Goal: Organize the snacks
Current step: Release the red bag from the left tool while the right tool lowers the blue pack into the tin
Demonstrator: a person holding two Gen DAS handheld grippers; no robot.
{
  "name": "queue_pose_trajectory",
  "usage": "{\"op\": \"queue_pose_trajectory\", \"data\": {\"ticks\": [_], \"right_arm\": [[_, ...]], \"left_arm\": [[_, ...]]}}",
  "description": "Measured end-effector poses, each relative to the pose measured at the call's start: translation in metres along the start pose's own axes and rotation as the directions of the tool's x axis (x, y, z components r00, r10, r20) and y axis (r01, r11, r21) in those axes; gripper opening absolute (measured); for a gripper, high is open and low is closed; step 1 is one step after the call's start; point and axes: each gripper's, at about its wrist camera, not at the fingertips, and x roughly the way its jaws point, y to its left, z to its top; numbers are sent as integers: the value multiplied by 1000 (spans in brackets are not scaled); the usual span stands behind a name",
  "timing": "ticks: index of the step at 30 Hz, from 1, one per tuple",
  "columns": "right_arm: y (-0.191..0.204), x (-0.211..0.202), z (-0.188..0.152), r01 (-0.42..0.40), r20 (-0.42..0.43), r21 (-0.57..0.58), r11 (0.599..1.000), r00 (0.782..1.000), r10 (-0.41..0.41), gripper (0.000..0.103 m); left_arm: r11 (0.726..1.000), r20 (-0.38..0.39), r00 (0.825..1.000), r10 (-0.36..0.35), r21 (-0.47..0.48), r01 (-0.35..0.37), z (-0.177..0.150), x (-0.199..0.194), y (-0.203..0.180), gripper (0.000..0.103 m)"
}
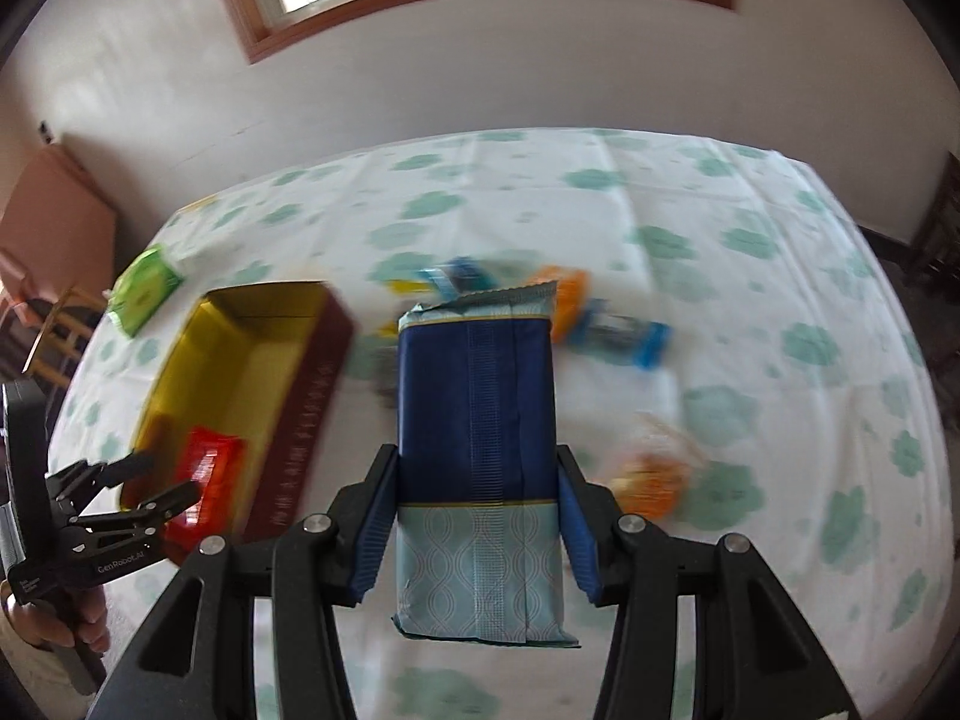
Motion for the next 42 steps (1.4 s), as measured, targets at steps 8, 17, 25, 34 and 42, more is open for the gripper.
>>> {"op": "queue_pose_trajectory", "data": {"ticks": [8, 17, 25, 34, 42], "right_arm": [[85, 16, -2, -118, -20, -70, 991, 993, 117, 50], [154, 45, -11, -156, -84, -115, 981, 986, 147, 50], [181, 77, -16, -60, -94, -130, 990, 994, 48, 50], [184, 102, -25, -7, -135, -137, 991, 991, -11, 50], [188, 107, -30, 13, -143, -163, 987, 989, -37, 51]], "left_arm": [[969, 71, 990, 120, -226, -102, 3, -34, 74, 86], [909, 1, 979, 203, -371, -188, -27, -29, 137, 86], [920, -20, 982, 187, -347, -182, -34, -21, 138, 86], [923, -19, 981, 192, -337, -187, -32, -19, 140, 86], [922, -13, 983, 181, -345, -174, -32, -21, 141, 86]]}}
